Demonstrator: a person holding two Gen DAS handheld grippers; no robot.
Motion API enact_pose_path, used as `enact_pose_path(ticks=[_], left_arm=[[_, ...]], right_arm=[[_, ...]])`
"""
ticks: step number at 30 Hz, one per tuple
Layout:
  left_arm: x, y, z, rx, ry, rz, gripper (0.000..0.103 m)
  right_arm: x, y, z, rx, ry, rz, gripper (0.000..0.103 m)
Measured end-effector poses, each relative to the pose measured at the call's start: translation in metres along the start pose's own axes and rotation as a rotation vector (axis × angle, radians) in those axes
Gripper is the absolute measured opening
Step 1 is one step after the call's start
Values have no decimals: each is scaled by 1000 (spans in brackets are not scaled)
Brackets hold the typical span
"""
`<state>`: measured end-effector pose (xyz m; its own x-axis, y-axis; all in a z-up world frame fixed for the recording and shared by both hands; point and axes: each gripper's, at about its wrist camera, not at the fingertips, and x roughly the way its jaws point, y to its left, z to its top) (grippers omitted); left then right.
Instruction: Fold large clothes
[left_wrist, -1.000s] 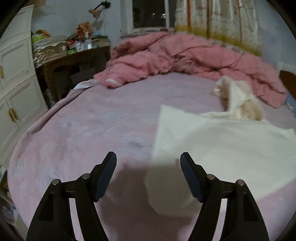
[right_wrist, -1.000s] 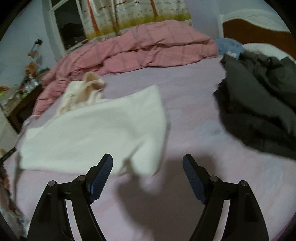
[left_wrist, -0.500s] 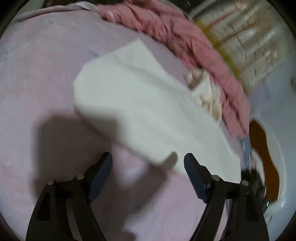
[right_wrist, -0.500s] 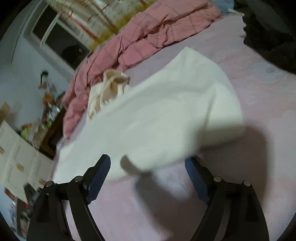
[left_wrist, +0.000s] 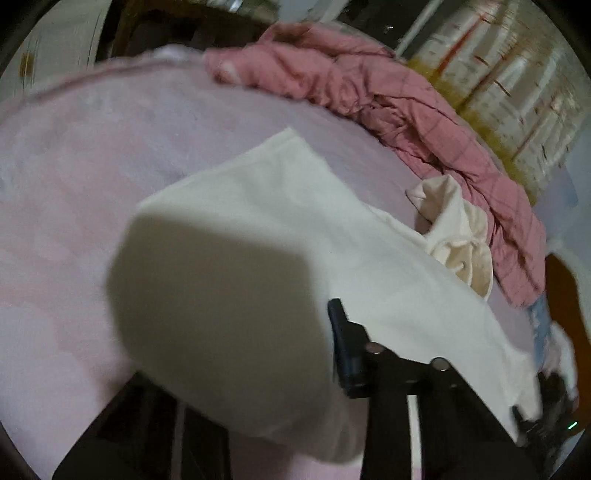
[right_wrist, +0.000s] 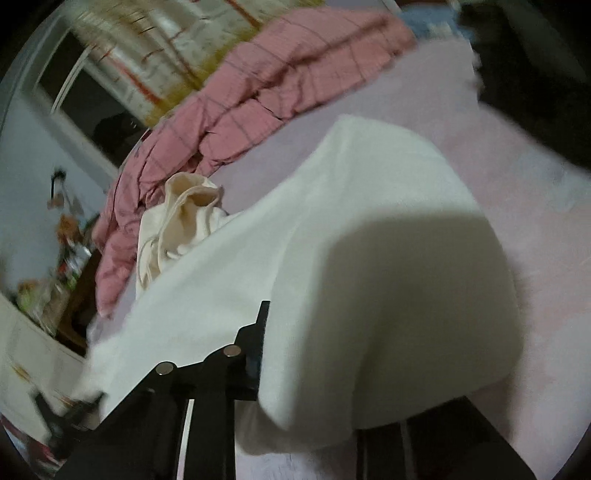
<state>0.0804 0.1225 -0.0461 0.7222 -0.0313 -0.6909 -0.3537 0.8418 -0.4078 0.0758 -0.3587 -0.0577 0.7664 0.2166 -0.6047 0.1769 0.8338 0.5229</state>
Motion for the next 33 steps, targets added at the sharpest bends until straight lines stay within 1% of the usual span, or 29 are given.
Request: enact_pose_path(ticks=[2, 4, 7, 9, 12, 14, 15, 16, 17, 18, 19, 20, 22, 23, 24, 25, 26, 28, 29, 30, 31, 32, 33], left_arm=[[-18, -6, -5, 52, -36, 9, 26], [-34, -3, -4, 60, -46, -16, 26], [-58, 12, -10, 29, -37, -71, 26], [-67, 20, -20, 52, -26, -62, 26], [-63, 26, -38, 87, -7, -27, 30], [-57, 32, -46, 97, -3, 13, 48], [-59, 36, -48, 87, -15, 19, 52], [-65, 40, -50, 79, -33, 21, 58], [-72, 42, -52, 83, -53, 44, 62], [-80, 44, -55, 101, -79, 82, 64], [-87, 45, -57, 123, -99, 106, 66], [-95, 46, -60, 145, -121, 135, 66], [-110, 47, -65, 184, -163, 176, 66], [-118, 47, -66, 203, -186, 208, 64], [-126, 45, -66, 220, -215, 238, 63], [-135, 44, -66, 233, -245, 250, 63], [-143, 42, -64, 244, -268, 240, 63], [-152, 33, -58, 265, -286, 191, 63], [-154, 26, -53, 281, -292, 166, 63], [-156, 16, -48, 306, -305, 138, 63], [-156, 5, -43, 332, -321, 115, 63], [-155, -6, -38, 356, -331, 99, 63], [-153, -21, -32, 384, -339, 79, 63]], right_arm=[[-16, 7, -4, -47, -46, -8, 22], [-37, 11, -8, -70, -74, 4, 21], [-61, 8, -17, -96, -68, 25, 21], [-73, 3, -29, -116, -45, 20, 21], [-70, -8, -43, -115, -9, -15, 25], [-66, -18, -48, -83, 1, -14, 33], [-67, -23, -49, -56, 5, -4, 35], [-70, -29, -50, -28, 8, 10, 39], [-74, -32, -51, -12, 14, 18, 42], [-79, -37, -52, 1, 23, 23, 44], [-84, -40, -54, 9, 23, 18, 49], [-92, -44, -56, 12, 22, 10, 52], [-103, -46, -58, 5, 21, -15, 56], [-113, -49, -59, 7, 17, -36, 57], [-119, -52, -59, 10, 13, -46, 57], [-126, -53, -59, 17, 6, -60, 57], [-136, -55, -58, 28, -14, -97, 57], [-154, -56, -55, 17, -86, -190, 57], [-168, -53, -50, -3, -144, -237, 57], [-178, -50, -45, -4, -186, -234, 57], [-183, -48, -39, 4, -213, -201, 57], [-185, -44, -33, 6, -219, -159, 57], [-182, -36, -23, -7, -202, -95, 57]])
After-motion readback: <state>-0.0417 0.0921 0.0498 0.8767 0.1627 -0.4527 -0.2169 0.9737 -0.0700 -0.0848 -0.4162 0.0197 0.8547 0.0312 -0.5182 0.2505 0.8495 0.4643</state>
